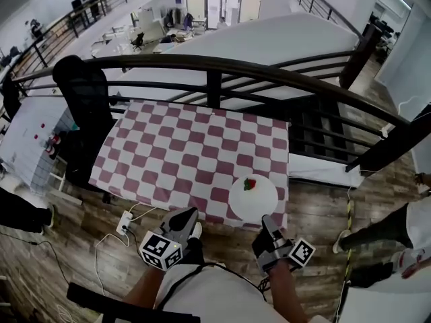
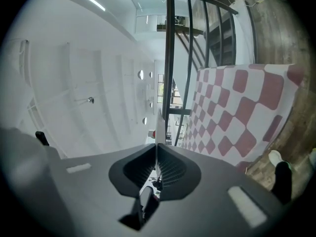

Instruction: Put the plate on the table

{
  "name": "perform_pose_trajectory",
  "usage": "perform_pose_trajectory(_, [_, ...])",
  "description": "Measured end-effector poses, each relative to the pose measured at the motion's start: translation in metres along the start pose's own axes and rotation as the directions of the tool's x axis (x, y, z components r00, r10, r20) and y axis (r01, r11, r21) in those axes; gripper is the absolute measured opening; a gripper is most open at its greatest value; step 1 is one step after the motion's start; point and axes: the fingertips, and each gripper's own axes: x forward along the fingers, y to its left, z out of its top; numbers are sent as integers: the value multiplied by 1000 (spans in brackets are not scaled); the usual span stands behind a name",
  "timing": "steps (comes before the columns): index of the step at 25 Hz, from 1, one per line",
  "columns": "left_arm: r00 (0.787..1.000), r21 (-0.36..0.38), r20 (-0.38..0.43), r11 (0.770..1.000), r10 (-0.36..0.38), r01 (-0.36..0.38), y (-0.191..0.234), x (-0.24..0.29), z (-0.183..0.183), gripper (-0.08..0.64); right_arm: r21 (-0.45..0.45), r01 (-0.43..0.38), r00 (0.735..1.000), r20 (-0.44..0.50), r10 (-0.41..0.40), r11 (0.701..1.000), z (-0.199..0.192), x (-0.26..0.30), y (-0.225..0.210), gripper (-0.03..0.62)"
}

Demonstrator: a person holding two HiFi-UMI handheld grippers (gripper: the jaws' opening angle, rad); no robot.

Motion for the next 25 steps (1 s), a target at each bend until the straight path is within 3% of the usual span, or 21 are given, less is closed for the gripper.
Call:
perform_pose_trajectory(13, [998, 24, -20, 998, -55, 56, 115, 73, 56, 6, -13, 6, 997, 71, -5, 1000, 22, 132, 6, 20])
perform_pose_trajectory(25, [998, 18, -17, 998, -67, 67, 235, 103, 85, 6, -28, 15, 992, 127, -11, 1000, 34, 239, -22, 20])
